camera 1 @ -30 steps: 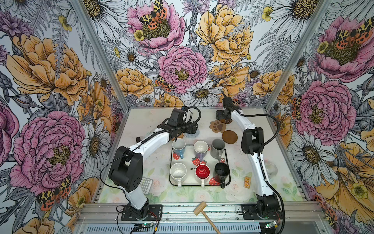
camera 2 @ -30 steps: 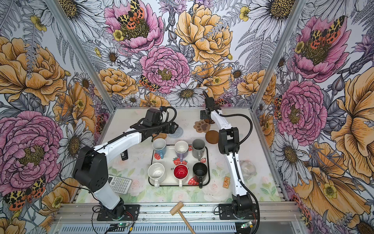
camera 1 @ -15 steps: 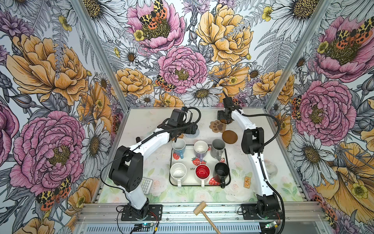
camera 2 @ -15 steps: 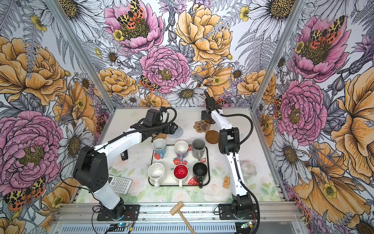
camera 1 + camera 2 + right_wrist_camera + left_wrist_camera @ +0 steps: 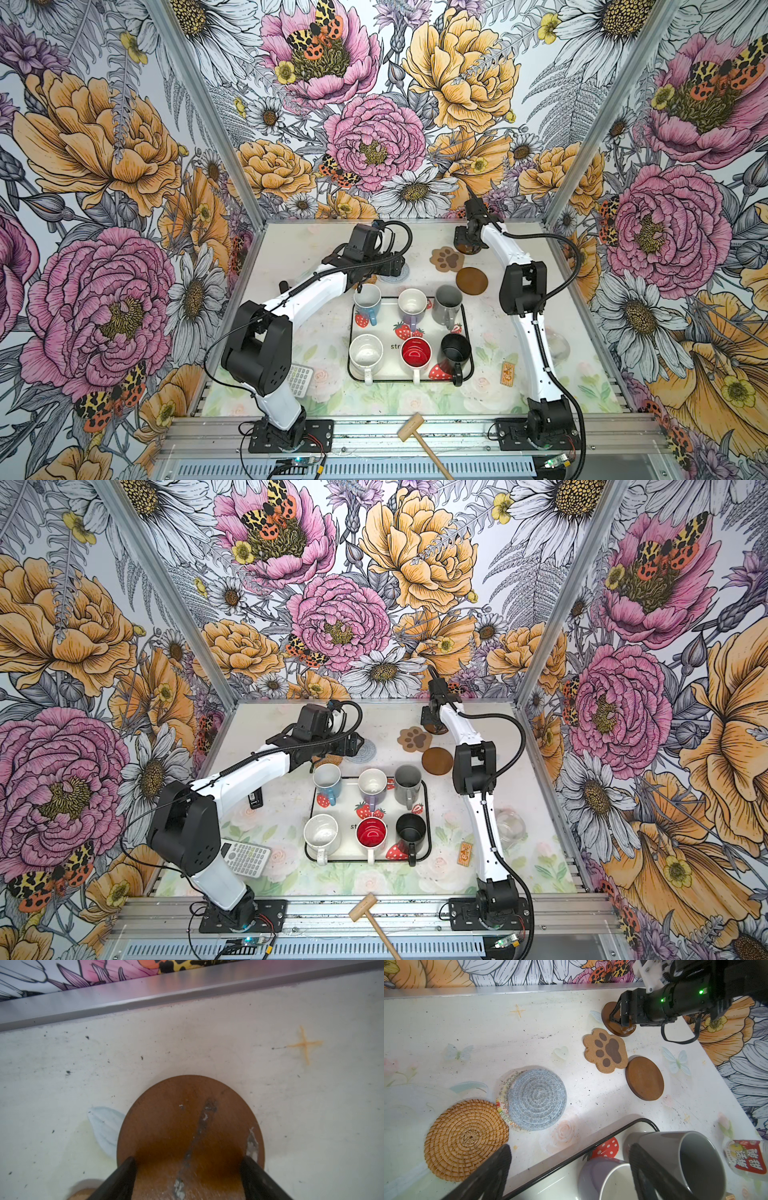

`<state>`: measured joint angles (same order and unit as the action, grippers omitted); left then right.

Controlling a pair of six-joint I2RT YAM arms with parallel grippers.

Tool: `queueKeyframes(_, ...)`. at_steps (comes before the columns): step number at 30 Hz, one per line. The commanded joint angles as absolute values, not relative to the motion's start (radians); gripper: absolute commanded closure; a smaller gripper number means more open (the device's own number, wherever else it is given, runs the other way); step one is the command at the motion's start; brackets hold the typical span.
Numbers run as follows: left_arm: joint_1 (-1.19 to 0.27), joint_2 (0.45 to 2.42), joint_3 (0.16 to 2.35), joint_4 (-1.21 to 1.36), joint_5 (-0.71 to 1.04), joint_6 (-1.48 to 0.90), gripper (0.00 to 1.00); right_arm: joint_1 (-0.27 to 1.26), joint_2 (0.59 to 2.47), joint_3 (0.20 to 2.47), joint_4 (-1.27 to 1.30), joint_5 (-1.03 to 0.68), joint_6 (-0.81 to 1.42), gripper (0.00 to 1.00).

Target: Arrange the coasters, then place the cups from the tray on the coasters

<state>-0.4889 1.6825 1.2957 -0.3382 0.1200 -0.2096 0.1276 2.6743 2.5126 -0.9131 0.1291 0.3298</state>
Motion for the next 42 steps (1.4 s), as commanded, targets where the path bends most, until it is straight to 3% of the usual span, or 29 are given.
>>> queueKeyframes(1, -0.494, 1.639, 1.274, -0.336, 0.096, -0.190, 0.10, 0.134, 2.625, 2.516, -0.997, 0.192, 0.302, 0.19)
queueKeyframes(13, -0.496, 1.649, 1.280, -0.334, 0.084, -0.192, 0.10, 0.191, 2.712, 2.722, -0.971, 0.155, 0.186, 0.12)
queueKeyframes(30, -0.506, 1.718, 1.342, -0.333, 0.118, -0.202, 0.10, 0.163, 2.771, 2.738, -0.782, 0.097, 0.130, 0.01)
queueKeyframes(42, -0.511, 1.756, 1.367, -0.334, 0.126, -0.216, 0.10, 0.124, 2.801, 2.746, -0.748, 0.013, 0.120, 0.01)
